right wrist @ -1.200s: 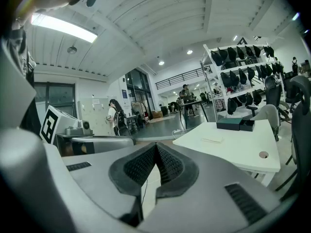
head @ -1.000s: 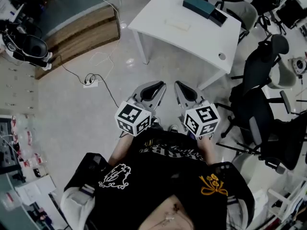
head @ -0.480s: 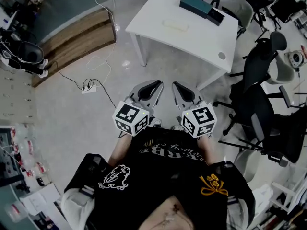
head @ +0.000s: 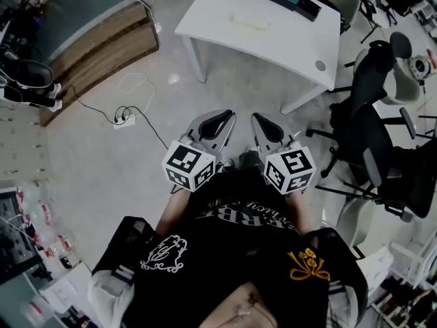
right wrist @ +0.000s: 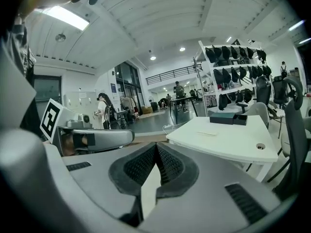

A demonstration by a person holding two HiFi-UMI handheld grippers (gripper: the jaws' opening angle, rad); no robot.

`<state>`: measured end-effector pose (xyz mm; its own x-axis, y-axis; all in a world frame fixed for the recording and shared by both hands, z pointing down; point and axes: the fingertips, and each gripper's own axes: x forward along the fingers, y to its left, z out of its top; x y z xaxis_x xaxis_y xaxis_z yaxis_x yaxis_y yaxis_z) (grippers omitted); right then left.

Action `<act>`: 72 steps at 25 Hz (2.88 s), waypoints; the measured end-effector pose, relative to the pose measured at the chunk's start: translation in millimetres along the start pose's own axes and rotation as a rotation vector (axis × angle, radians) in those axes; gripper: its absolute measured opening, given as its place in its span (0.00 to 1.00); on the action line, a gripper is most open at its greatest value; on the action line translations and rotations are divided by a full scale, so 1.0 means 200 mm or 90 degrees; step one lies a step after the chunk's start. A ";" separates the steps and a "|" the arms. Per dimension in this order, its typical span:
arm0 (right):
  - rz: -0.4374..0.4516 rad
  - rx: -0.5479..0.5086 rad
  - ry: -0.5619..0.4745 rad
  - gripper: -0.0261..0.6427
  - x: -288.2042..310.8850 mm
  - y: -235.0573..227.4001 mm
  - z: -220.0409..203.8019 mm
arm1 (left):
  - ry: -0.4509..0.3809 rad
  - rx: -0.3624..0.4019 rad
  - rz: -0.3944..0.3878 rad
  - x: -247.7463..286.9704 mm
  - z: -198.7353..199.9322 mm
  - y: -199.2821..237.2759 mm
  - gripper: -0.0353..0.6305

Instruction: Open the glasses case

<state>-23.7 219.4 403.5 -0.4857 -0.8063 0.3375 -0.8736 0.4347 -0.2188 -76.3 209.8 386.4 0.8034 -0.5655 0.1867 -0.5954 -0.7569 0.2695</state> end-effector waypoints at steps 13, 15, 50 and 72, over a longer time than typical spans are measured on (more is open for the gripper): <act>0.024 0.006 0.021 0.06 0.32 -0.29 0.10 | 0.012 -0.013 0.036 0.28 0.05 0.27 0.12; 0.033 0.001 0.019 0.06 0.42 -0.37 0.16 | 0.015 -0.010 0.047 0.36 0.09 0.34 0.12; 0.105 0.016 0.063 0.06 1.23 -1.37 0.52 | 0.073 0.019 0.138 1.41 0.43 0.98 0.12; -0.064 -0.177 0.204 0.21 1.85 -1.91 0.24 | 0.309 0.043 0.062 1.96 -0.11 1.75 0.24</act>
<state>131.2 -263.6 567.3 -0.3447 -0.7035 0.6216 -0.8700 0.4881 0.0700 31.0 -269.8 575.7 0.6464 -0.4293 0.6308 -0.6548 -0.7365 0.1698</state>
